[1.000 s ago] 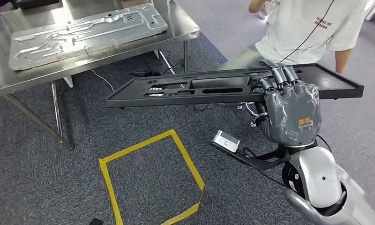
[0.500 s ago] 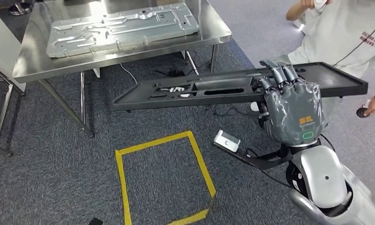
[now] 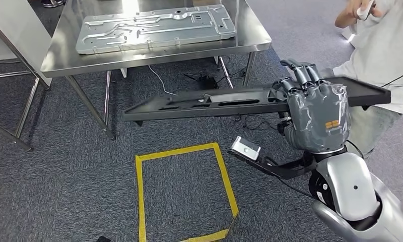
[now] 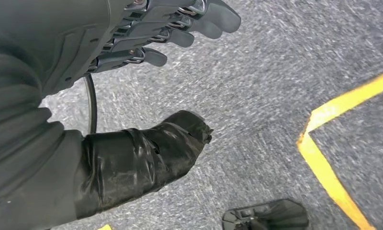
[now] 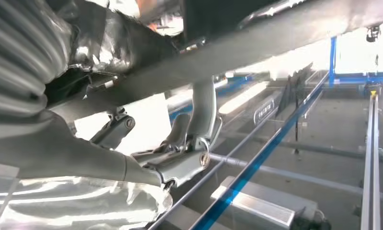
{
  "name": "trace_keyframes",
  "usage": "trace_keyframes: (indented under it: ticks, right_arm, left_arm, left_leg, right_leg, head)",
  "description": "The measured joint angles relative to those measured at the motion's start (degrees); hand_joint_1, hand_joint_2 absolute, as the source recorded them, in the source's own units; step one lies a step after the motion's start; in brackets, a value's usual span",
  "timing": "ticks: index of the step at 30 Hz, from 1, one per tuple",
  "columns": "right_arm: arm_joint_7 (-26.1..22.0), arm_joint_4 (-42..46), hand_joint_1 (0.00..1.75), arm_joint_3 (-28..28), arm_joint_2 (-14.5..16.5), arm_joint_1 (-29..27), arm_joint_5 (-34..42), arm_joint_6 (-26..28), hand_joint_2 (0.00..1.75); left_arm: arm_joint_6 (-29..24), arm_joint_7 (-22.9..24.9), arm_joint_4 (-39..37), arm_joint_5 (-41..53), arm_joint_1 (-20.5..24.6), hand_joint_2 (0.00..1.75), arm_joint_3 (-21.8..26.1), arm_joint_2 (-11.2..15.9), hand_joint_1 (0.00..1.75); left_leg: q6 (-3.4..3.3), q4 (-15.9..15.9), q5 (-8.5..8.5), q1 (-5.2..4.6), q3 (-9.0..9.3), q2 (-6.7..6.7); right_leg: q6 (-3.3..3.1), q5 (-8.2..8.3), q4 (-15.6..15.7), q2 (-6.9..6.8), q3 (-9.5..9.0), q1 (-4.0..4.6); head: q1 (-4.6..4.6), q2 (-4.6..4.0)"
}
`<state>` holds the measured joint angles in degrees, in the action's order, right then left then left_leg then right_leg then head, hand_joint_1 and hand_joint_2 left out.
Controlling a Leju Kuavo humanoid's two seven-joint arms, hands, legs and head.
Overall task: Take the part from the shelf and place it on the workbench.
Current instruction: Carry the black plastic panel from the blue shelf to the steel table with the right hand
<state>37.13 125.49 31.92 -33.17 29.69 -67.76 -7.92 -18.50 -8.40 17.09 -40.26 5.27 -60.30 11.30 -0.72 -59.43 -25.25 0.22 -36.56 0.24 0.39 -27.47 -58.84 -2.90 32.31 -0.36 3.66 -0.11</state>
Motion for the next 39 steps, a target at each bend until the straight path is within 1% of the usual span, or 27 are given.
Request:
trace_keyframes:
  ticks: [3, 5, 6, 8, 9, 10, 11, 13, 14, 15, 17, 18, 20, 21, 23, 24, 25, 26, 28, 29, 30, 31, 33, 35, 36, 38, 39]
  right_arm:
    - [0.72, -0.01, 1.75, -0.01, -0.70, 0.10, 0.83, -0.43, 1.75]
    - [1.06, 0.02, 1.75, -0.05, -1.05, 0.16, 1.84, -0.50, 1.75]
    - [1.35, 0.03, 1.75, -0.10, -1.14, 0.14, 3.00, -0.63, 1.75]
    - [2.12, -0.08, 1.75, -0.32, -1.19, -0.11, 8.27, -0.93, 1.75]
    - [2.39, -0.22, 1.75, -0.48, -1.18, -0.32, 11.88, -0.91, 1.75]
    - [2.60, -0.45, 1.75, -0.69, -1.15, -0.52, 15.95, -0.62, 1.75]
    - [2.72, -0.72, 1.75, -0.96, -1.09, -0.64, 19.40, -0.13, 1.75]
    - [2.79, -1.32, 1.75, -1.78, -0.88, -0.71, 23.17, 0.99, 1.75]
    - [2.80, -1.57, 1.75, -2.40, -0.72, -0.75, 23.11, 1.47, 1.75]
    - [2.80, -1.79, 1.75, -3.10, -0.58, -0.85, 22.02, 1.95, 1.75]
    - [2.80, -2.11, 1.75, -4.59, -0.40, -1.19, 18.09, 3.13, 1.75]
    - [2.80, -2.21, 1.75, -5.32, -0.38, -1.42, 16.20, 3.82, 1.75]
    - [2.83, -2.29, 1.75, -6.84, -0.38, -1.94, 14.08, 5.48, 1.75]
    - [2.86, -2.30, 1.75, -7.64, -0.39, -2.26, 13.48, 6.45, 1.75]
    - [2.91, -2.30, 1.75, -8.95, -0.53, -2.98, 12.10, 8.46, 1.75]
    - [2.91, -2.30, 1.75, -9.44, -0.69, -3.37, 11.46, 9.25, 1.75]
    - [2.91, -2.28, 1.75, -9.87, -0.94, -3.78, 10.88, 9.77, 1.75]
    - [2.91, -2.26, 1.75, -10.31, -1.23, -4.17, 10.30, 10.03, 1.75]
    - [2.91, -2.09, 1.75, -11.25, -1.93, -4.89, 8.56, 10.20, 1.75]
    - [2.91, -1.89, 1.75, -11.80, -2.38, -5.17, 7.43, 10.28, 1.75]
    - [2.91, -1.60, 1.75, -12.42, -2.86, -5.43, 6.34, 10.36, 1.75]
    - [2.91, -1.25, 1.75, -13.11, -3.37, -5.71, 5.41, 10.45, 1.75]
    - [2.91, -0.49, 1.75, -14.56, -4.37, -6.21, 4.14, 10.49, 1.75]
    - [2.90, 0.32, 1.75, -15.96, -5.43, -6.63, 3.18, 10.40, 1.75]
    - [2.87, 0.75, 1.75, -16.62, -5.95, -6.75, 2.73, 10.36, 1.75]
    - [2.81, 1.68, 1.75, -17.85, -6.80, -7.01, 1.77, 10.23, 1.75]
    - [2.74, 2.13, 1.75, -18.33, -7.10, -7.20, 1.33, 10.15, 1.75]
  left_arm:
    - [0.27, -0.18, 0.00, -0.04, -0.12, 1.75, 0.00, 0.01, 0.00]
    - [0.43, -0.24, 0.00, -0.13, -0.09, 1.75, 0.00, 0.02, 0.00]
    - [0.58, -0.28, 0.00, -0.29, -0.01, 1.75, 0.00, 0.02, 0.00]
    - [1.24, -0.42, 0.00, -0.96, 0.15, 1.75, 0.03, 0.02, 0.00]
    - [1.66, -0.52, 0.00, -1.40, 0.16, 1.75, 0.09, 0.02, 0.00]
    - [2.06, -0.64, 0.00, -1.83, 0.14, 1.75, 0.20, 0.02, 0.00]
    - [2.40, -0.76, 0.00, -2.16, 0.14, 1.75, 0.30, 0.01, 0.00]
    - [2.81, -0.92, 0.00, -2.59, 0.23, 1.75, 0.44, -0.06, 0.00]
    - [2.98, -0.92, 0.00, -2.73, 0.29, 1.75, 0.45, -0.11, 0.00]
    - [3.21, -0.88, 0.00, -2.84, 0.33, 1.75, 0.47, -0.15, 0.00]
    - [4.09, -0.81, 0.00, -3.09, 0.24, 1.75, 0.53, -0.16, 0.00]
    - [4.69, -0.88, 0.00, -3.27, 0.15, 1.75, 0.60, -0.16, 0.00]
    - [5.75, -1.27, 0.00, -3.64, -0.01, 1.75, 0.74, -0.21, 0.00]
    - [6.11, -1.54, 0.00, -3.77, -0.02, 1.75, 0.80, -0.26, 0.00]
    - [6.48, -2.08, 0.00, -3.76, 0.00, 1.75, 0.88, -0.37, 0.00]
    - [6.57, -2.29, 0.00, -3.71, -0.03, 1.75, 0.92, -0.44, 0.00]
    - [6.62, -2.47, 0.00, -3.67, -0.07, 1.75, 0.93, -0.49, 0.00]
    - [6.65, -2.60, 0.00, -3.63, -0.11, 1.75, 0.94, -0.53, 0.00]
    - [6.68, -2.82, 0.00, -3.45, -0.10, 1.75, 0.94, -0.55, 0.00]
    - [6.67, -2.90, 0.00, -3.28, -0.05, 1.75, 0.94, -0.55, 0.00]
    - [6.67, -2.96, 0.00, -3.11, 0.02, 1.75, 0.95, -0.55, 0.00]
    - [6.66, -2.99, 0.00, -2.96, 0.06, 1.75, 0.95, -0.58, 0.00]
    - [6.64, -2.96, 0.00, -2.73, 0.05, 1.75, 0.96, -0.65, 0.00]
    - [6.58, -2.92, 0.00, -2.51, -0.03, 1.75, 0.96, -0.73, 0.00]
    - [6.54, -2.90, 0.00, -2.40, -0.02, 1.75, 0.95, -0.75, 0.00]
    - [6.49, -2.89, 0.00, -2.20, 0.06, 1.75, 0.94, -0.80, 0.00]
    - [6.46, -2.87, 0.00, -2.08, 0.08, 1.75, 0.94, -0.83, 0.00]
  left_leg:
    - [-0.94, 0.49, 0.08, -0.19, 0.28, -0.31]
    - [-1.61, 1.05, 0.12, 0.00, 0.92, -0.39]
    - [-1.89, 1.23, 0.10, 0.03, 1.18, -0.42]
    - [-2.28, 1.26, -0.03, -0.13, 1.32, -0.60]
    - [-2.34, 1.24, -0.09, -0.25, 1.33, -0.76]
    - [-2.37, 1.19, -0.15, -0.35, 1.34, -0.96]
    - [-2.36, 1.10, -0.21, -0.43, 1.37, -1.19]
    - [-2.21, 0.80, -0.41, -0.54, 1.39, -1.63]
    - [-2.08, 0.60, -0.54, -0.63, 1.32, -1.86]
    - [-1.89, 0.49, -0.60, -0.68, 1.22, -2.03]
    - [-1.44, 0.49, -0.61, -0.69, 1.08, -2.30]
    - [-1.18, 0.49, -0.68, -0.63, 1.00, -2.30]
    - [-0.66, -1.34, -1.99, -0.56, 0.24, -1.90]
    - [-0.39, -3.80, -3.42, -0.49, -0.86, -1.60]
    - [0.07, -10.98, -6.77, -0.27, -4.20, -1.18]
    - [0.23, -13.87, -7.66, -0.16, -5.67, -1.10]
    - [0.32, -15.04, -7.51, -0.09, -6.35, -1.04]
    - [0.33, -14.07, -6.33, -0.03, -5.97, -0.98]
    - [0.11, -6.97, -2.46, 0.00, -2.66, -0.71]
    - [-0.07, -3.32, -1.27, -0.13, -0.81, -0.57]
    - [-0.32, -0.83, -0.71, -0.27, 0.47, -0.47]
    - [-0.58, 0.33, -0.82, -0.40, 1.08, -0.42]
    - [-1.20, 0.67, -1.05, -0.52, 1.43, -0.53]
    - [-1.87, 1.24, -1.03, -0.44, 2.01, -0.59]
    - [-2.22, 1.51, -1.02, -0.37, 2.32, -0.58]
    - [-2.72, 1.57, -1.38, -0.43, 2.71, -0.57]
    - [-2.87, 1.53, -1.62, -0.46, 2.90, -0.58]
  right_leg:
    - [0.98, -0.17, 0.21, 0.10, -0.22, -0.14]
    - [1.37, -1.68, -2.17, 1.07, 0.71, -0.28]
    - [1.42, -3.12, -5.05, 1.67, 2.09, -0.34]
    - [1.38, -6.17, -12.60, 2.25, 6.19, -0.24]
    - [1.31, -6.71, -15.23, 2.29, 7.87, -0.22]
    - [1.19, -6.19, -15.98, 2.31, 8.66, -0.20]
    - [1.01, -4.65, -14.54, 2.35, 8.33, -0.18]
    - [0.52, -0.53, -7.20, 2.68, 5.23, -0.08]
    - [0.37, 0.76, -3.78, 2.89, 3.73, 0.01]
    - [0.24, 1.39, -1.55, 3.06, 2.76, 0.10]
    - [0.08, 1.42, -0.36, 3.11, 2.30, 0.24]
    - [-0.18, 1.55, -0.16, 3.04, 2.14, 0.14]
    - [-0.70, 1.78, 0.33, 2.85, 1.66, -0.05]
    - [-0.92, 1.85, 0.52, 2.76, 1.48, -0.13]
    - [-1.12, 1.77, 0.52, 2.67, 1.41, -0.06]
    - [-1.16, 1.72, 0.49, 2.65, 1.39, -0.04]
    - [-1.18, 1.64, 0.46, 2.66, 1.36, -0.04]
    - [-1.16, 1.53, 0.42, 2.67, 1.28, -0.04]
    - [-0.93, 1.22, 0.33, 2.71, 0.99, -0.06]
    - [-0.71, 1.04, 0.24, 2.71, 0.90, 0.02]
    - [-0.45, 0.89, 0.23, 2.70, 0.84, 0.07]
    - [-0.15, 0.77, 0.24, 2.69, 0.80, 0.12]
    - [0.49, 0.56, 0.36, 2.65, 0.63, 0.08]
    - [1.06, -0.34, -0.99, 2.71, 1.04, -0.06]
    - [1.26, -1.30, -2.78, 2.76, 1.86, -0.07]
    - [1.40, -4.14, -9.89, 2.82, 5.67, -0.17]
    - [1.46, -5.05, -13.23, 2.82, 7.67, -0.21]
  head:
    - [-0.01, 0.00]
    - [-0.08, 0.00]
    - [-0.13, 0.00]
    - [-0.22, 0.00]
    - [-0.22, 0.00]
    - [-0.23, 0.00]
    - [-0.23, 0.00]
    - [-0.24, 0.00]
    - [-0.20, 0.00]
    - [-0.19, 0.00]
    - [-0.14, 0.00]
    - [-0.15, 0.00]
    - [-0.06, 0.00]
    - [-0.02, 0.00]
    - [0.05, 0.00]
    - [0.05, 0.00]
    - [0.05, 0.00]
    - [0.06, 0.00]
    - [0.06, 0.00]
    - [0.07, 0.00]
    - [0.04, 0.00]
    - [0.02, 0.00]
    - [-0.01, 0.00]
    - [-0.08, 0.00]
    - [-0.15, 0.00]
    - [-0.33, 0.00]
    - [-0.37, 0.00]
